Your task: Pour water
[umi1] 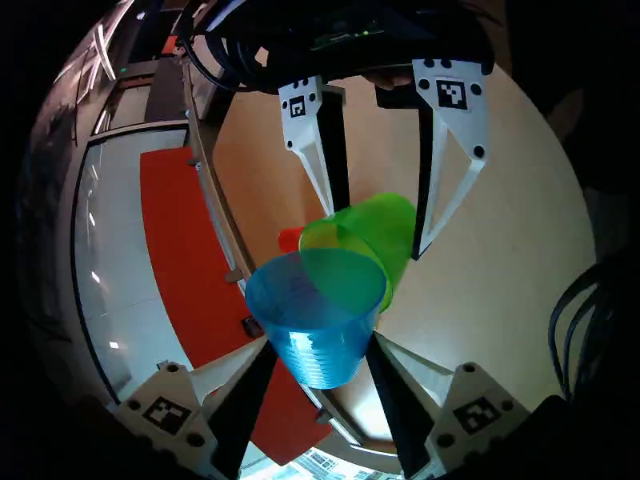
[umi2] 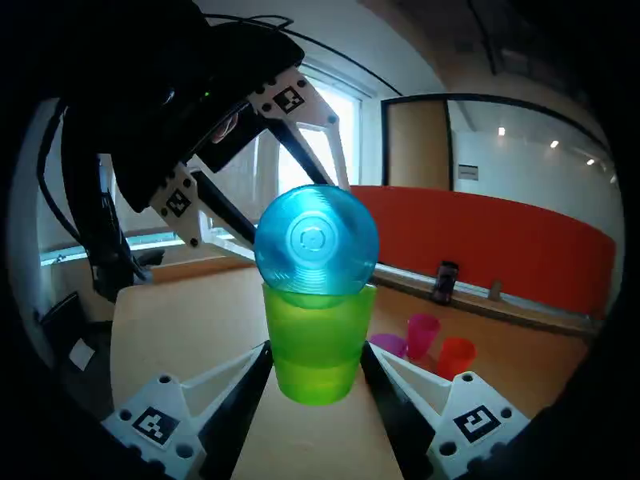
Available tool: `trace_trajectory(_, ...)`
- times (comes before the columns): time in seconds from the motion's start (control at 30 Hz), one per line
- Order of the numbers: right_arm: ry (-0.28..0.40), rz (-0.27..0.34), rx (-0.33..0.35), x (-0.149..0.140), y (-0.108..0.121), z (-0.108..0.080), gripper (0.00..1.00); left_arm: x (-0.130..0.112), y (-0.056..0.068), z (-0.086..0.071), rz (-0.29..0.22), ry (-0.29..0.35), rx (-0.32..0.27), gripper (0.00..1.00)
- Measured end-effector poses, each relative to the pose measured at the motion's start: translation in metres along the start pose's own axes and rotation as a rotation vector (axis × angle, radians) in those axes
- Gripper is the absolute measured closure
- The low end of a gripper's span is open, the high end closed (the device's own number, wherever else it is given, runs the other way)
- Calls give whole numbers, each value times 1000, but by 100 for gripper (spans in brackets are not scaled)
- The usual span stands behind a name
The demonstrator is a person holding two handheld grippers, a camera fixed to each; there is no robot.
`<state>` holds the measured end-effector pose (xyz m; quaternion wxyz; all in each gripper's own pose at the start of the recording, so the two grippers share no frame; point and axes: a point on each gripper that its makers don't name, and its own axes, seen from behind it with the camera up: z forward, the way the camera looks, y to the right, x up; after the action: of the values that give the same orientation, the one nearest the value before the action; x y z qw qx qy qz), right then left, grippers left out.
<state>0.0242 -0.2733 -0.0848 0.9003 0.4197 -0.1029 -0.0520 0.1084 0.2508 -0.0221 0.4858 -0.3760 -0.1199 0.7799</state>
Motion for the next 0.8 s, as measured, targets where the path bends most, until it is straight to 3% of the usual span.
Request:
trace_trajectory(0.47,-53,13,-80,-44,19,-19,20,41,10,43,15,81,12,25)
trace_trajectory(0.8,-91,32,-135,-65,38,-29,20,63,5,64,34,131,24,25)
